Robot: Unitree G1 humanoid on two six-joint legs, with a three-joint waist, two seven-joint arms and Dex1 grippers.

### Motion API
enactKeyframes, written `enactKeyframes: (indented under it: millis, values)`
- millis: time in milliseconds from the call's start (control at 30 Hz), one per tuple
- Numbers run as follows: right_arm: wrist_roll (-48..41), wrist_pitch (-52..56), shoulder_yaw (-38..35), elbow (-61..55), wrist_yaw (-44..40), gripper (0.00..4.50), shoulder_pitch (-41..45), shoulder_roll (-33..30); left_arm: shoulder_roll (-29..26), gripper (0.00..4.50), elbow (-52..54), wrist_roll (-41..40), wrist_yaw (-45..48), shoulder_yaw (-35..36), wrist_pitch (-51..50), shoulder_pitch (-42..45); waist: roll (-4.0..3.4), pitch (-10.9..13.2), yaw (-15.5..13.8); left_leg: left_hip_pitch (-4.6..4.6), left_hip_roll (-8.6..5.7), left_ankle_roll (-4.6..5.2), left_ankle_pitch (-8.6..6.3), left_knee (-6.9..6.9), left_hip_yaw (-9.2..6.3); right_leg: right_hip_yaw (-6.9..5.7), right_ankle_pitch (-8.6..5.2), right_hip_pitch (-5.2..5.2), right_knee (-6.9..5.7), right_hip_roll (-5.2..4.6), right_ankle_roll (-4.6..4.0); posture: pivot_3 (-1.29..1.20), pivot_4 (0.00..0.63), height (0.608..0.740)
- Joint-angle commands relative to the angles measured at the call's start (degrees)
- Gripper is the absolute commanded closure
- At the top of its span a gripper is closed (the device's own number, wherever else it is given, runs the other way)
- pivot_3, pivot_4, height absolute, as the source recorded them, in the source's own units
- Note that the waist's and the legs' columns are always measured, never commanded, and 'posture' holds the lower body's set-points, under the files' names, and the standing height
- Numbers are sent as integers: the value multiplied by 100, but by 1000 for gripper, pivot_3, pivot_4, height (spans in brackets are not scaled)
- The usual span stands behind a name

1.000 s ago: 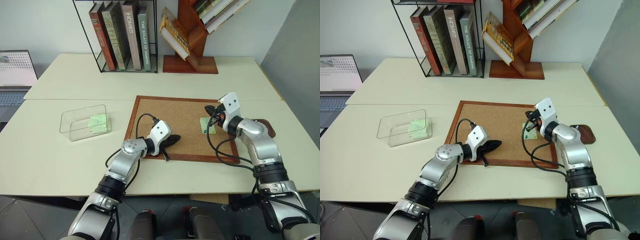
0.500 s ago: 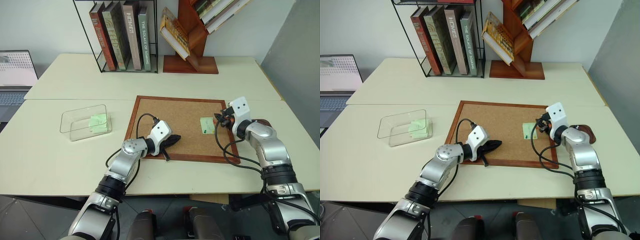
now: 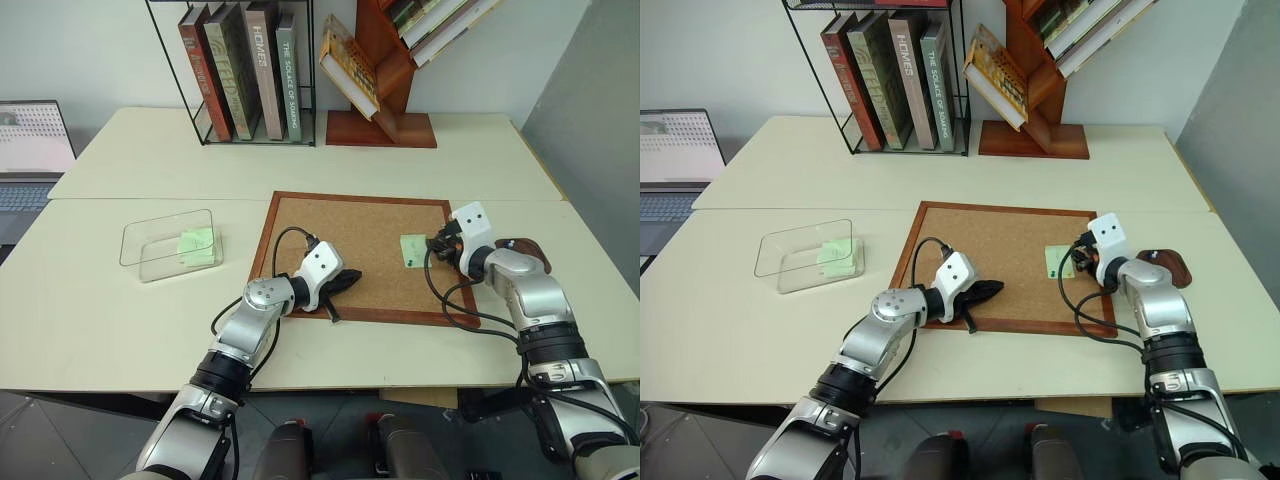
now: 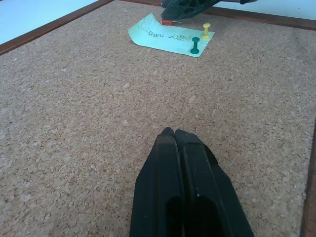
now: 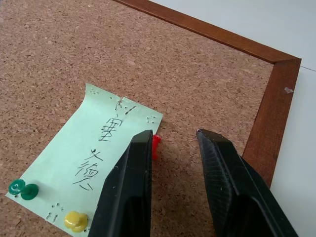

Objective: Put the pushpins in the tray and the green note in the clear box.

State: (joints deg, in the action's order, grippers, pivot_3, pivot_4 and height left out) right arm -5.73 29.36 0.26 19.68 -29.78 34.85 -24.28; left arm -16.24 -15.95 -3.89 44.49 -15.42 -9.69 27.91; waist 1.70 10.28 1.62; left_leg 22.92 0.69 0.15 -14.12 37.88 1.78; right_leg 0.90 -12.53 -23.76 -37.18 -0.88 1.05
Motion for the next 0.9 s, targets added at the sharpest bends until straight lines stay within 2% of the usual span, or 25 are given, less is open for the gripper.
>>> enactKeyframes:
  millis: [33,333,467,500,600,900]
  values:
    - [-23,86,-20,-151,3,3003,98,8,-32,4500,-100,137,48,-117,-81,-125,0,0,0,0,0,0,0,0,0,-1,0,0,0,0,0,0,150,740]
    - [-13,476,7,-261,-15,3003,77,-41,-22,4500,-94,140,34,-116,-82,-125,-1,0,0,0,1,0,0,0,-1,-1,0,0,0,0,0,0,150,740]
    - [-23,578,-18,-281,11,3519,88,-39,-8,4500,-104,142,24,-119,-74,-120,-1,0,0,0,0,0,0,-1,-1,-1,0,0,1,0,0,0,150,740]
    - [-32,596,-29,-288,10,3862,95,-41,-4,4500,-113,144,21,-120,-71,-116,0,-1,0,0,0,0,0,0,-1,-1,0,0,1,0,0,0,150,740]
    - [-84,665,-80,-371,4,4429,102,-38,4,4500,-139,148,17,-122,-58,-110,-1,-1,0,0,0,0,0,-1,-1,0,0,0,1,0,0,0,150,740]
    - [-311,1018,-507,-1255,42,4488,-39,-305,16,4500,-161,155,19,-131,-36,-115,-2,-1,-1,2,-1,0,0,-1,-1,-1,0,-1,2,-1,0,0,150,740]
